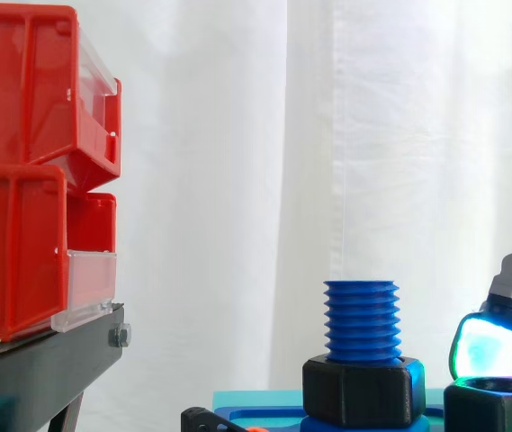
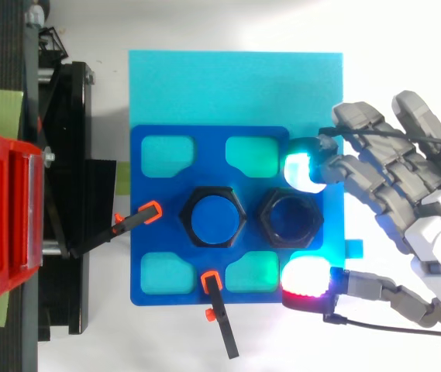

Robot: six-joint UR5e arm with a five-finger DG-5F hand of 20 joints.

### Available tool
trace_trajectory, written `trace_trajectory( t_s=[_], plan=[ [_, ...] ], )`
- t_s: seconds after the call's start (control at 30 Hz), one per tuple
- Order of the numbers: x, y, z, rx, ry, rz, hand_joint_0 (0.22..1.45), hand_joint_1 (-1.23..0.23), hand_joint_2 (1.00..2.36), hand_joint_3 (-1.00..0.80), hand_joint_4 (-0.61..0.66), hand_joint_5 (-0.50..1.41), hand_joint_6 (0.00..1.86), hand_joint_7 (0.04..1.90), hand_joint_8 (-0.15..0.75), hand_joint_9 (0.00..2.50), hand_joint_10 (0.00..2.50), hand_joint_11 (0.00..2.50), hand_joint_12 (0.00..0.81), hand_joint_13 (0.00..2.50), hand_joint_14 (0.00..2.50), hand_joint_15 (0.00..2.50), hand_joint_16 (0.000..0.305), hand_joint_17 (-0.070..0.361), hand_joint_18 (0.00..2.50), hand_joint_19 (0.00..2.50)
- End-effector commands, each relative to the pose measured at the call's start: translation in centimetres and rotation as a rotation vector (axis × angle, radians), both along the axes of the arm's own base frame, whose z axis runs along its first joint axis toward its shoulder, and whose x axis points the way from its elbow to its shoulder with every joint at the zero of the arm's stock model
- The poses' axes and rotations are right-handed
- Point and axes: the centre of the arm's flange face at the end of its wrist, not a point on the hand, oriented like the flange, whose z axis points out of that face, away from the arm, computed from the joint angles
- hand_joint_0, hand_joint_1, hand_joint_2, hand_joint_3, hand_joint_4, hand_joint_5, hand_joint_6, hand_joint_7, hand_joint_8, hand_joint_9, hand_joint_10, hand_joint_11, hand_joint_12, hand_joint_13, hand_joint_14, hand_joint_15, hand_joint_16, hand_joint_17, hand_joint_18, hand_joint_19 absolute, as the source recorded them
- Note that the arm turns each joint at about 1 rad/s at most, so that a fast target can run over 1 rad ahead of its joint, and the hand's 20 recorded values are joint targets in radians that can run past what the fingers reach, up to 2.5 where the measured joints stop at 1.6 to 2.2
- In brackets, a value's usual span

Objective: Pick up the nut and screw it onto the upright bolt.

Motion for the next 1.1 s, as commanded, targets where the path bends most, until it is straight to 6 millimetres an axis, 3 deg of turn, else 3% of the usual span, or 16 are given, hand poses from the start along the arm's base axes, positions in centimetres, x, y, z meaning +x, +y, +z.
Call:
trace_trajectory(
  t_s=[0.0,0.47,1.07],
  plan=[
    [-0.01,0.00,-0.01,-0.001,0.001,0.002,0.42,-0.71,1.00,-0.50,0.30,-0.24,0.50,0.98,0.321,0.31,0.00,0.00,0.386,0.29,0.00,0.00,0.048,0.108,0.14,0.00],
    [0.05,-0.07,0.01,0.000,-0.001,0.002,0.43,-0.77,1.00,-0.50,0.31,-0.23,0.50,1.03,0.315,0.31,0.00,0.00,0.380,0.30,0.00,0.00,0.046,0.104,0.17,0.00],
    [0.17,-0.14,0.04,-0.003,-0.003,0.013,0.52,-0.74,1.00,-0.50,0.25,-0.19,0.50,1.31,0.295,0.36,0.00,0.04,0.346,0.30,0.00,0.00,0.040,0.091,0.15,0.00]
  ],
)
